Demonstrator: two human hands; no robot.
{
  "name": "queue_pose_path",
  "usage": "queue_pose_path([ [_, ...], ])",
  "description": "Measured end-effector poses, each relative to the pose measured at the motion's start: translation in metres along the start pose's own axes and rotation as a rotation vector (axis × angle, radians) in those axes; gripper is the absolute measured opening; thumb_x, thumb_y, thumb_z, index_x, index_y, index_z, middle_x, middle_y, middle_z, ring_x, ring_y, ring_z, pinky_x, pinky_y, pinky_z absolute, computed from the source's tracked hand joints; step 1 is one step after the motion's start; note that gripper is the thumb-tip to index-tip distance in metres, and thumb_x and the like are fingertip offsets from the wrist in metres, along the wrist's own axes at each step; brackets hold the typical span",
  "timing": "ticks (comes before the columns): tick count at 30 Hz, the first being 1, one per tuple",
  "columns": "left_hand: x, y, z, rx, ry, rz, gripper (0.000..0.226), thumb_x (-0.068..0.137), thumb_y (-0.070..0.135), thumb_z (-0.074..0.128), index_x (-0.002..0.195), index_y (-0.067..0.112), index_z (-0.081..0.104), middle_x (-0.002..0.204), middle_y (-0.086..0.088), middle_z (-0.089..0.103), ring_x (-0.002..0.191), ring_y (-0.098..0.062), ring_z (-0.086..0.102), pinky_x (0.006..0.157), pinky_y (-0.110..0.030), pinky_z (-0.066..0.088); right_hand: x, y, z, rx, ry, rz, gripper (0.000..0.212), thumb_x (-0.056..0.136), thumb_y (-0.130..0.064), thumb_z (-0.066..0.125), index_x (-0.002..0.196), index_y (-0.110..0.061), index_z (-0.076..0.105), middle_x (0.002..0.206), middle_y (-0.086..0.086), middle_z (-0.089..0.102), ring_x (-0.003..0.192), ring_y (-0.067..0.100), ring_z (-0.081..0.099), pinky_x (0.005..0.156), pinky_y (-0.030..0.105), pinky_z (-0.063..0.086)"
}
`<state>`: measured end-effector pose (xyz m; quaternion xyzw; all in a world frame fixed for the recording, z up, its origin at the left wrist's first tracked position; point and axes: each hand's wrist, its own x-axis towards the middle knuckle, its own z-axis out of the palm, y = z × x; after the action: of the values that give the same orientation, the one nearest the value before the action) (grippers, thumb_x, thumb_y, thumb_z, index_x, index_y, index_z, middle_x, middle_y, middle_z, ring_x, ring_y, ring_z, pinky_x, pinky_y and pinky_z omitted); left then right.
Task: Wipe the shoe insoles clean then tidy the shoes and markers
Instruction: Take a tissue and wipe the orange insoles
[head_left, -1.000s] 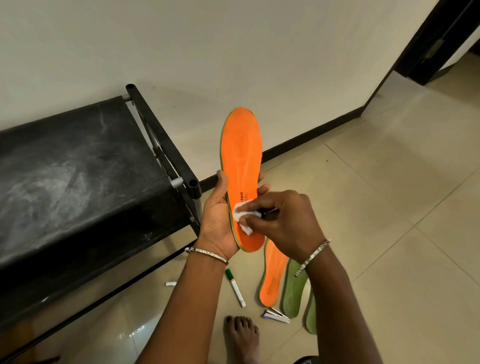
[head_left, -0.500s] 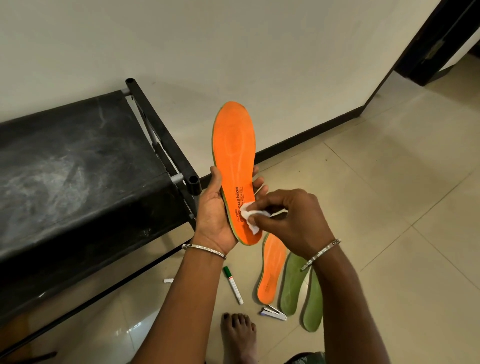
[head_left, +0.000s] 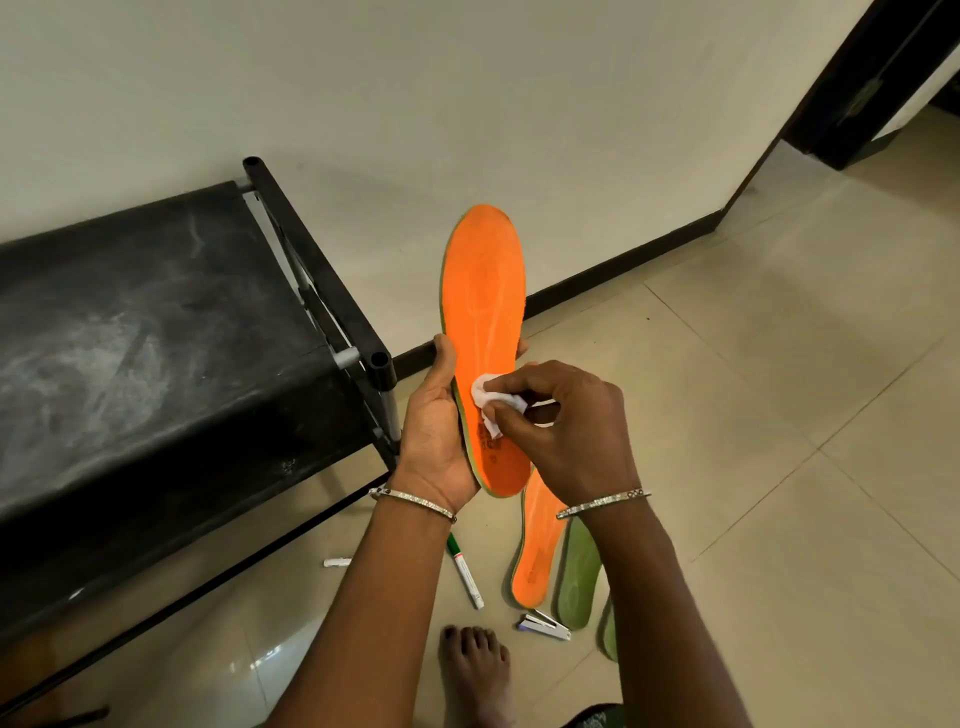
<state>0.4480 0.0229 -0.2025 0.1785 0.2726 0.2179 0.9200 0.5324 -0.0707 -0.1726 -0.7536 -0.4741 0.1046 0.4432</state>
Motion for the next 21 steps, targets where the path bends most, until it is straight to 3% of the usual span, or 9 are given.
queue_pose_path([
  [2, -0.001, 0.001, 0.002, 0.001, 0.005, 0.003, 0.071, 0.096, 0.064, 0.035, 0.129, 0.008, 0.063, 0.127, -0.015, 0.065, 0.115, -0.033, 0.064, 0.104, -0.049, 0.048, 0.000, 0.000, -0.003, 0.030, -0.082, 0.016, 0.017, 0.079, -0.019, 0.081, 0.096, -0.022, 0.079, 0.094, -0.010, 0.075, 0.082, 0.005, 0.067, 0.072, 0.018, 0.057],
  [4, -0.003, 0.001, 0.003, -0.020, -0.003, -0.018, 0.071, 0.096, 0.064, 0.037, 0.116, 0.007, 0.073, 0.113, -0.014, 0.070, 0.093, -0.028, 0.071, 0.089, -0.045, 0.057, 0.001, 0.001, -0.013, 0.099, -0.295, 0.071, 0.017, 0.079, -0.018, 0.081, 0.096, -0.023, 0.080, 0.094, -0.012, 0.075, 0.087, 0.007, 0.069, 0.075, 0.027, 0.059],
  [6, -0.005, 0.001, 0.003, -0.018, -0.005, -0.028, 0.071, 0.095, 0.065, 0.041, 0.125, 0.007, 0.068, 0.118, -0.014, 0.068, 0.094, -0.026, 0.071, 0.094, -0.046, 0.055, 0.000, 0.003, -0.020, 0.173, -0.463, 0.089, 0.017, 0.080, -0.019, 0.081, 0.097, -0.021, 0.080, 0.094, -0.010, 0.076, 0.089, 0.009, 0.070, 0.077, 0.031, 0.059],
  [7, -0.006, 0.002, 0.004, -0.004, -0.007, -0.029, 0.071, 0.094, 0.064, 0.042, 0.131, 0.006, 0.063, 0.124, -0.014, 0.066, 0.099, -0.027, 0.069, 0.098, -0.047, 0.052, 0.000, 0.002, -0.021, 0.195, -0.470, 0.082, 0.017, 0.080, -0.019, 0.081, 0.097, -0.021, 0.080, 0.094, -0.010, 0.076, 0.088, 0.009, 0.071, 0.077, 0.032, 0.059],
  [9, -0.006, 0.003, 0.004, 0.025, -0.026, -0.044, 0.069, 0.093, 0.061, 0.044, 0.132, 0.006, 0.059, 0.128, -0.014, 0.064, 0.106, -0.028, 0.066, 0.101, -0.047, 0.049, -0.001, 0.001, -0.015, 0.184, -0.328, 0.062, 0.015, 0.079, -0.019, 0.082, 0.095, -0.021, 0.081, 0.090, -0.011, 0.076, 0.082, 0.007, 0.070, 0.073, 0.029, 0.059],
  [13, -0.006, 0.001, 0.005, 0.077, -0.021, -0.081, 0.063, 0.097, 0.056, 0.042, 0.130, 0.007, 0.062, 0.122, -0.015, 0.067, 0.106, -0.029, 0.067, 0.102, -0.044, 0.047, 0.001, -0.003, 0.008, -0.020, 0.121, -0.025, 0.016, 0.078, -0.017, 0.079, 0.092, -0.025, 0.079, 0.089, -0.011, 0.075, 0.081, 0.003, 0.066, 0.071, 0.014, 0.051],
  [15, -0.006, 0.000, 0.005, 0.103, -0.019, -0.087, 0.063, 0.099, 0.056, 0.040, 0.132, 0.008, 0.061, 0.123, -0.015, 0.067, 0.106, -0.029, 0.067, 0.101, -0.044, 0.049, 0.002, 0.000, 0.008, -0.031, 0.141, -0.029, 0.017, 0.078, -0.015, 0.079, 0.092, -0.025, 0.079, 0.090, -0.010, 0.075, 0.081, 0.004, 0.067, 0.073, 0.018, 0.054],
  [19, -0.007, 0.003, 0.006, 0.092, -0.023, -0.073, 0.068, 0.095, 0.058, 0.041, 0.133, 0.004, 0.058, 0.136, -0.018, 0.061, 0.117, -0.034, 0.061, 0.101, -0.046, 0.050, 0.000, 0.005, -0.013, 0.142, -0.281, 0.077, 0.018, 0.077, -0.019, 0.084, 0.094, -0.024, 0.081, 0.088, -0.010, 0.076, 0.083, 0.008, 0.070, 0.074, 0.034, 0.059],
  [21, -0.006, 0.004, 0.006, 0.108, -0.011, -0.068, 0.070, 0.096, 0.059, 0.040, 0.138, 0.005, 0.054, 0.142, -0.018, 0.056, 0.123, -0.035, 0.057, 0.103, -0.048, 0.048, -0.002, 0.006, -0.018, 0.172, -0.386, 0.078, 0.019, 0.076, -0.021, 0.084, 0.094, -0.025, 0.081, 0.090, -0.011, 0.076, 0.086, 0.011, 0.070, 0.075, 0.036, 0.059],
])
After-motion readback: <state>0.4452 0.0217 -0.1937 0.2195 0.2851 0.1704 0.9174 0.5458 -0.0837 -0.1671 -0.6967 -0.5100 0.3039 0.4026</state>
